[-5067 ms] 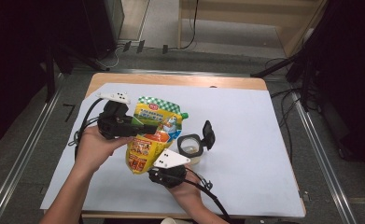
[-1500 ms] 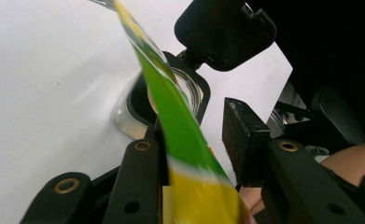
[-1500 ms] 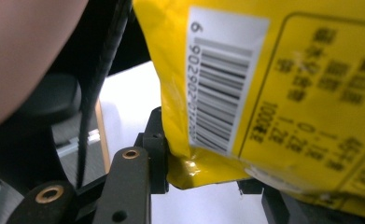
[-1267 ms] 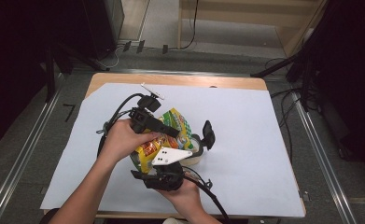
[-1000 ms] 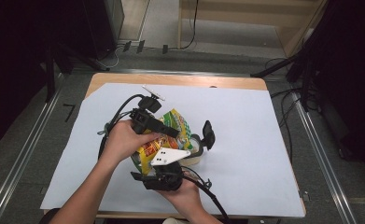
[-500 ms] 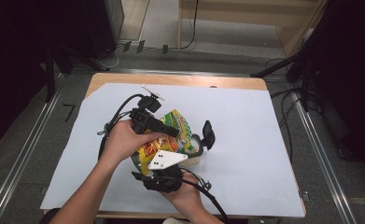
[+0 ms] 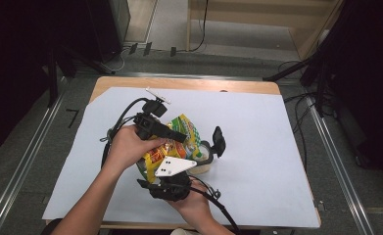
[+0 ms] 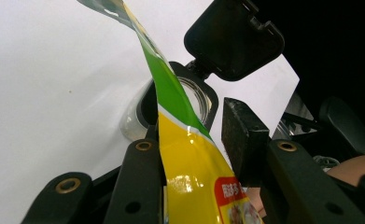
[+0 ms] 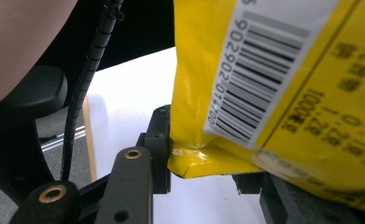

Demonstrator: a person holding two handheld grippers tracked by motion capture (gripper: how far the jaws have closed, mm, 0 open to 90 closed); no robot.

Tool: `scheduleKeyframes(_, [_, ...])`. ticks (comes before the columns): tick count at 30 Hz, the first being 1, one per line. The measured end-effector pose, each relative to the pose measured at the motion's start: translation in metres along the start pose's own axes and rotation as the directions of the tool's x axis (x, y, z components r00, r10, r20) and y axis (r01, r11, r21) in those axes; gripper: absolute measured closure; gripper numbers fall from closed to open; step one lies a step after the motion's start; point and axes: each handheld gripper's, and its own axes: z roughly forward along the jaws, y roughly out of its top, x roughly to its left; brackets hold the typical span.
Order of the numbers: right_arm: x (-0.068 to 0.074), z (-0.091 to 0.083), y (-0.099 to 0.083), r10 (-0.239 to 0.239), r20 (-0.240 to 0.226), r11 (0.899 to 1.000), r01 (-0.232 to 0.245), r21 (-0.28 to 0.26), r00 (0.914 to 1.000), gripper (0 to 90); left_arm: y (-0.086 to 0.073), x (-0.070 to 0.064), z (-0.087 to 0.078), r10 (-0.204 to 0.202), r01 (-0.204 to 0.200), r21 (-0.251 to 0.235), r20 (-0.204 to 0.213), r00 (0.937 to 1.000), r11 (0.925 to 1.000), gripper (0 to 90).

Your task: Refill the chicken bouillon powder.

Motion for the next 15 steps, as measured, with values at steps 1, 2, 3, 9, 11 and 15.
scheduleKeyframes(1, [0.0002,0.0001,0.0001,0.000,0.000,1.000,0.000,0.000,1.0000,66.1,-0.0001,0.0001,-0.0001,-0.001,0.001,0.000,0.000,1.0000,1.0000,68.9])
scheduleKeyframes(2, [0.0002,0.0002,0.0002,-0.001,0.000,1.000,0.001,0.000,1.0000,66.1,-0.0003,0.0004,-0.0004,0.000,0.000,0.000,0.000,1.0000,1.0000,68.9])
scheduleKeyframes(3, [0.0000,0.0005,0.0003,-0.004,0.002,1.000,0.004,-0.001,1.0000,66.1,-0.0004,0.0006,-0.0006,-0.001,0.001,-0.001,0.001,1.0000,1.0000,68.9])
scheduleKeyframes(9, [-0.0003,0.0019,0.0015,-0.007,0.001,1.000,0.007,0.003,1.0000,66.1,-0.0012,0.0018,-0.0024,-0.003,0.003,-0.007,-0.001,1.0000,1.0000,69.0])
scheduleKeyframes(11, [-0.0001,0.0026,0.0024,-0.008,-0.003,1.000,0.008,0.005,1.0000,66.1,-0.0015,0.0027,-0.0038,-0.003,0.003,-0.007,0.001,1.0000,1.0000,69.0])
scheduleKeyframes(15, [-0.0002,0.0031,0.0047,-0.017,-0.001,1.000,0.017,0.007,0.9999,66.1,-0.0019,0.0049,-0.0068,-0.010,0.010,-0.019,0.013,0.9999,0.9998,69.1])
